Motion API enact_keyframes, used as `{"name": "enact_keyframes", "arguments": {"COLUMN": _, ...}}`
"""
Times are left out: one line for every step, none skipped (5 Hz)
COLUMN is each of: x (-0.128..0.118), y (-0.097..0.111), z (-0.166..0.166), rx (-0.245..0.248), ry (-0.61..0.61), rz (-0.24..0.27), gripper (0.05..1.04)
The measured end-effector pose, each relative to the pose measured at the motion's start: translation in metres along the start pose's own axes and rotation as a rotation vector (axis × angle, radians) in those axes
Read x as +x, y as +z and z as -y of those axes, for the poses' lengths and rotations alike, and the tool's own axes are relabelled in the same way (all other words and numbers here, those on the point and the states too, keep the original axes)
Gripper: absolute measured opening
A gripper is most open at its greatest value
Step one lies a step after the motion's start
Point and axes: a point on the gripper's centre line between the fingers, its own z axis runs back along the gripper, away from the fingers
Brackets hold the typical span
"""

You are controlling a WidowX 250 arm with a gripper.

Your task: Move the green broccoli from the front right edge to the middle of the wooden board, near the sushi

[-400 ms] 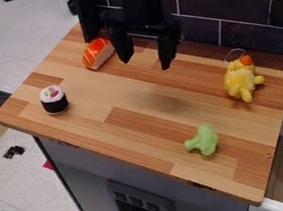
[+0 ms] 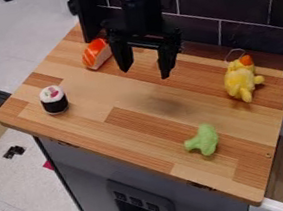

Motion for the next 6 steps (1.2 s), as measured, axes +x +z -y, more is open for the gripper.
{"name": "enact_keyframes", "arguments": {"x": -0.007, "y": -0.005, "z": 0.016, "rx": 0.011, "ry": -0.01, "rz": -0.009, "gripper": 1.0}}
{"name": "enact_keyframes", "arguments": {"x": -0.013, "y": -0.001, "z": 0.036, "rx": -0.008, "ry": -0.068, "rz": 0.001, "gripper": 1.0}}
{"name": "enact_keyframes", "arguments": {"x": -0.025, "y": -0.005, "z": 0.053, "rx": -0.021, "ry": -0.145, "rz": 0.017, "gripper": 1.0}}
{"name": "enact_keyframes", "arguments": {"x": -0.037, "y": -0.012, "z": 0.069, "rx": -0.044, "ry": -0.213, "rz": 0.0, "gripper": 1.0}}
{"name": "enact_keyframes", "arguments": {"x": -0.045, "y": -0.015, "z": 0.077, "rx": -0.059, "ry": -0.23, "rz": -0.02, "gripper": 1.0}}
{"name": "enact_keyframes", "arguments": {"x": -0.051, "y": -0.015, "z": 0.085, "rx": -0.083, "ry": -0.236, "rz": -0.046, "gripper": 1.0}}
